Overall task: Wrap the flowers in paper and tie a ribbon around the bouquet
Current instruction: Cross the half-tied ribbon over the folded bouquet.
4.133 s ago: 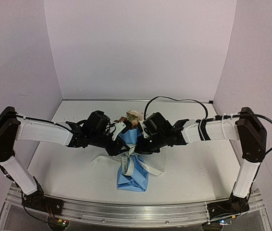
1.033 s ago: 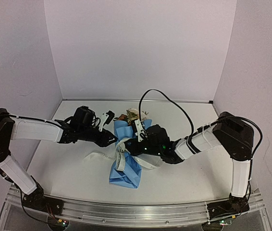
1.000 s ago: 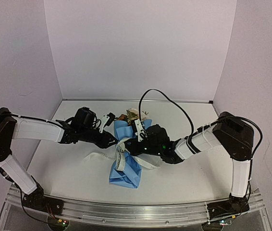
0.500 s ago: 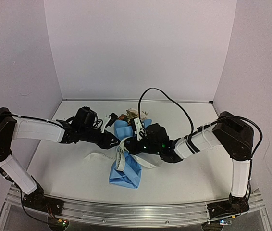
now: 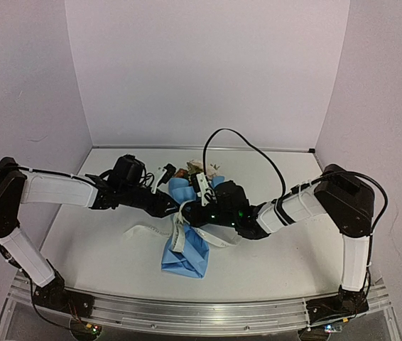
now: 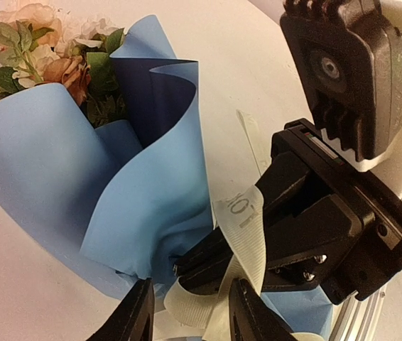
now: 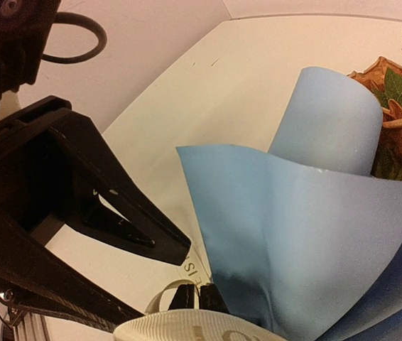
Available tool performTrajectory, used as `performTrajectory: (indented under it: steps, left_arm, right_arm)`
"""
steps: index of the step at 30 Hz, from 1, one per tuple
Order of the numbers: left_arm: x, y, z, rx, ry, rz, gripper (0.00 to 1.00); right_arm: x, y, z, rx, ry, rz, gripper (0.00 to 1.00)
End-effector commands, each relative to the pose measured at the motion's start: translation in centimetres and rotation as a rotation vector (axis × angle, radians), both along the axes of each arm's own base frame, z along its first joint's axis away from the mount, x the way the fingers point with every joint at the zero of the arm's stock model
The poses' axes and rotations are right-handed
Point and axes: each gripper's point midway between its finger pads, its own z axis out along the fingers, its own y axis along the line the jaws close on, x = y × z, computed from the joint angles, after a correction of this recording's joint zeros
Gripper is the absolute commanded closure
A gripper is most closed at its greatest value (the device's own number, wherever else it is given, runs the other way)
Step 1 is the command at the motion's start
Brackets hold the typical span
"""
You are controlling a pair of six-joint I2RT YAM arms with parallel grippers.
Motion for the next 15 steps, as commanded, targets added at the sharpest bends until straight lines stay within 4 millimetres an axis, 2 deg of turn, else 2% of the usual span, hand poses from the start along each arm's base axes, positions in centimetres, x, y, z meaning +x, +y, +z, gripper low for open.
performTrajectory:
  steps: [1, 11, 15]
  left_arm:
    - [0.8, -1.2, 1.8, -0.04, -0.045, -0.024, 0.63]
    - [0.6, -1.4, 1.6, -0.068, -0.017, -0.017, 0.67]
    - [0.7, -0.7, 2.9, -0.086, -0.051, 0.023, 0.63]
  right_arm:
    - [0.1, 1.3, 2.0, 0.052, -0.038, 0.026, 0.96]
    - [0.4, 1.5, 2.8, 0.067, -0.052, 0.02, 0.94]
    - [0.4, 1.5, 2.6, 0.062, -0.052, 0.016, 0.94]
